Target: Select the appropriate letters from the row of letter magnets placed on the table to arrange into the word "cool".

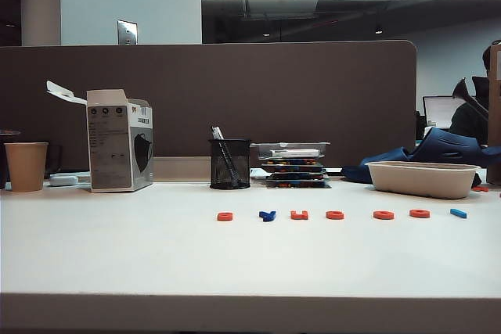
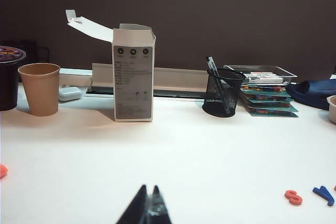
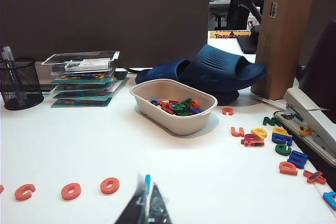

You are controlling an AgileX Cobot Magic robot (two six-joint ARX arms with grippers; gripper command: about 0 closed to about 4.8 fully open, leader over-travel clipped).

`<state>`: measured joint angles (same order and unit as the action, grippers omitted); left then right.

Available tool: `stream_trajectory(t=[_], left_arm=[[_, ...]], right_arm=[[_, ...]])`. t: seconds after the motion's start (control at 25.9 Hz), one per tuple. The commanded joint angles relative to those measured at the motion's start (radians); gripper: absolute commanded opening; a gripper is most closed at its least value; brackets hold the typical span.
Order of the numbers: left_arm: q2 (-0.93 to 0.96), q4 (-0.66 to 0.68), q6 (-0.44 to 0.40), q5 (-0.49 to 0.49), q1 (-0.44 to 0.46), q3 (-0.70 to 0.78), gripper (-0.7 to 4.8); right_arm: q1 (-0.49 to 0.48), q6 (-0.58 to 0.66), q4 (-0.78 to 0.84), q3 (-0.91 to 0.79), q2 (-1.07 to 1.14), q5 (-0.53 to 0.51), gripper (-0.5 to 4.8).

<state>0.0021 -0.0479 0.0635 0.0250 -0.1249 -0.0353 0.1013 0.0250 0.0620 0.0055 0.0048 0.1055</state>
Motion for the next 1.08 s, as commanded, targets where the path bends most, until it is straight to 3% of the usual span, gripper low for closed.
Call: stream_trajectory(t=[0.04, 0.89, 1.08], left_arm=[[0.0, -0.013, -0.004, -0.002, 0.002, -0.003, -0.05], [0.0, -0.024, -0.004, -0.003, 0.002, -0.006, -0.05], [0.0, 0.02, 0.0, 0.0, 0.002, -0.098, -0.05]], right_arm=[[0.0, -0.002, 0.016, -0.005, -0.007, 0.005, 0.09], [0.0, -0.002, 0.017, -0.005, -0.007, 0.007, 0.09], [0.0, -0.002, 0.017, -0.005, -0.007, 0.006, 0.09]])
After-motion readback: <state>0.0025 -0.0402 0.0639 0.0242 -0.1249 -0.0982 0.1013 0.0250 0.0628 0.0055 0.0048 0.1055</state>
